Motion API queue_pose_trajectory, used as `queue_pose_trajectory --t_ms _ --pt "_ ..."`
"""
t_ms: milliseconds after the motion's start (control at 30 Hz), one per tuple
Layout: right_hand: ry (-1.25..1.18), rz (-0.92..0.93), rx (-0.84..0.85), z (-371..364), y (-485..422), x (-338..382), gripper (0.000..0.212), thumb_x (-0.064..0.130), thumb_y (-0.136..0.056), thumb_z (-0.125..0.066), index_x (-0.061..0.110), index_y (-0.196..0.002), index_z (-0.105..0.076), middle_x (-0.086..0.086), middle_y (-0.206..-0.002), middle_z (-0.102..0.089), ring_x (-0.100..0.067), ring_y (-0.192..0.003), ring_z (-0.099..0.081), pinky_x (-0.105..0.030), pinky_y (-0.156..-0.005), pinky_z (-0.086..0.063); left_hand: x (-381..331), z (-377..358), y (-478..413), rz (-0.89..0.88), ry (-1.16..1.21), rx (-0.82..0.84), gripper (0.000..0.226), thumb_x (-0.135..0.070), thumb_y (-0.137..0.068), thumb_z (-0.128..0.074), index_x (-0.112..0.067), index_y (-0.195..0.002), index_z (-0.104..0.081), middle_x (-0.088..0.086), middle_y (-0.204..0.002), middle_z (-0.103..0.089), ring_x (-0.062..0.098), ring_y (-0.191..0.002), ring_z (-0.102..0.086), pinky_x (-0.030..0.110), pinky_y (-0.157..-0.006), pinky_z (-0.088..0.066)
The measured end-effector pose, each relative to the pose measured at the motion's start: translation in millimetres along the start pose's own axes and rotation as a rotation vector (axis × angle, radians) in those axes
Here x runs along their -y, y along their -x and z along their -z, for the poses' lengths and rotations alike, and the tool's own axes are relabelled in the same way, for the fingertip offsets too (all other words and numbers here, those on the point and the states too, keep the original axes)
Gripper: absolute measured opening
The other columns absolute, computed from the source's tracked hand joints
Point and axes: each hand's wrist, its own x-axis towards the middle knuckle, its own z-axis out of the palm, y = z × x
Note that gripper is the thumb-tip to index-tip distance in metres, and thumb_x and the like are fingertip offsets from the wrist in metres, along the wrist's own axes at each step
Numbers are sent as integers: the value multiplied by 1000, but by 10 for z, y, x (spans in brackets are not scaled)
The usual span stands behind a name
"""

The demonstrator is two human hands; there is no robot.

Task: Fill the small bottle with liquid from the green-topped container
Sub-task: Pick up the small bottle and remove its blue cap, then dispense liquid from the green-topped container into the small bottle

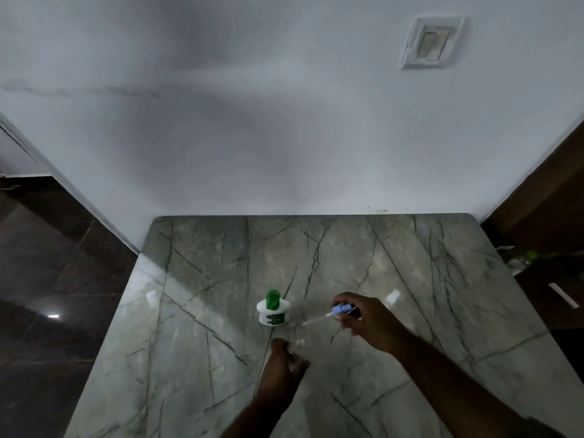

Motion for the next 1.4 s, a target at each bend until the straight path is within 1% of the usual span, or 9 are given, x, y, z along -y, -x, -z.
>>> queue_pose_trajectory --t_ms 267,367,500,633,833,1000,1133,1267,1400 --pt "-1019 -796 -585 -518 -62 -953 9 -5 -90 -59 -10 -97 -63 -17 -71 -65 -22 -68 -61 -20 -44 -54 246 167 -51 45 71 -105 37 -33 -76 -79 -30 -101 -52 -9 -97 -63 5 -92 -59 21 -77 -47" --pt "-1066 -714 -750 -642 -174 -1097 15 -12 -89 -57 -11 -104 -59 -23 -91 -60 -22 -74 -58 -19 -47 -55 312 244 -28 64 124 -128 35 -31 -77 -79 -33 -104 -57 -12 -101 -64 5 -95 -60 20 -80 -47" --pt "-1181 -549 -921 -695 -282 -1037 45 -16 -90 -52 13 -122 -41 -24 -125 -48 -18 -85 -58 -34 -78 -57 392 309 8 76 152 -140 34 -29 -78 -78 -30 -107 -60 -12 -99 -67 4 -95 -63 11 -77 -45" --pt "-1138 -503 -955 -731 -357 -968 60 -15 -92 -49 18 -140 -34 -25 -141 -45 -21 -95 -57 -27 -79 -50 434 375 41 87 158 -152 33 -30 -78 -77 -34 -105 -58 -14 -97 -66 3 -93 -62 8 -73 -42" --pt "-1217 -463 -951 -720 -394 -991 47 -11 -95 -46 22 -126 -32 -25 -150 -37 -27 -112 -50 -41 -106 -39 457 441 36 103 157 -172 33 -30 -79 -77 -35 -105 -58 -11 -97 -67 2 -91 -63 9 -72 -43" --pt "-1155 -533 -980 -689 -355 -1070 60 -5 -93 -56 17 -144 -34 -20 -149 -40 -29 -121 -53 -42 -101 -46 419 469 20 95 175 -182 33 -30 -80 -77 -34 -105 -57 -12 -98 -67 3 -92 -62 11 -74 -44" --pt "-800 -587 -959 -755 -250 -923 46 0 -92 -58 13 -136 -47 -17 -142 -48 -32 -114 -58 -39 -86 -50 364 486 -20 96 204 -196 33 -33 -82 -75 -30 -111 -60 -11 -100 -67 5 -93 -62 15 -75 -45" --pt "-468 -356 -543 -988 -345 -309 33 7 -93 -60 14 -125 -58 -9 -124 -63 -22 -93 -63 -28 -68 -49 297 495 -91 111 255 -192 34 -33 -84 -73 -28 -114 -60 -9 -100 -67 6 -93 -63 15 -72 -45" --pt "-170 -177 -289 -1123 -667 342 43 38 -86 -70 29 -127 -61 10 -115 -63 -9 -96 -64 -33 -81 -58 239 480 -145 117 258 -196 35 -37 -84 -72 -28 -115 -59 -10 -101 -68 7 -94 -63 17 -73 -46"
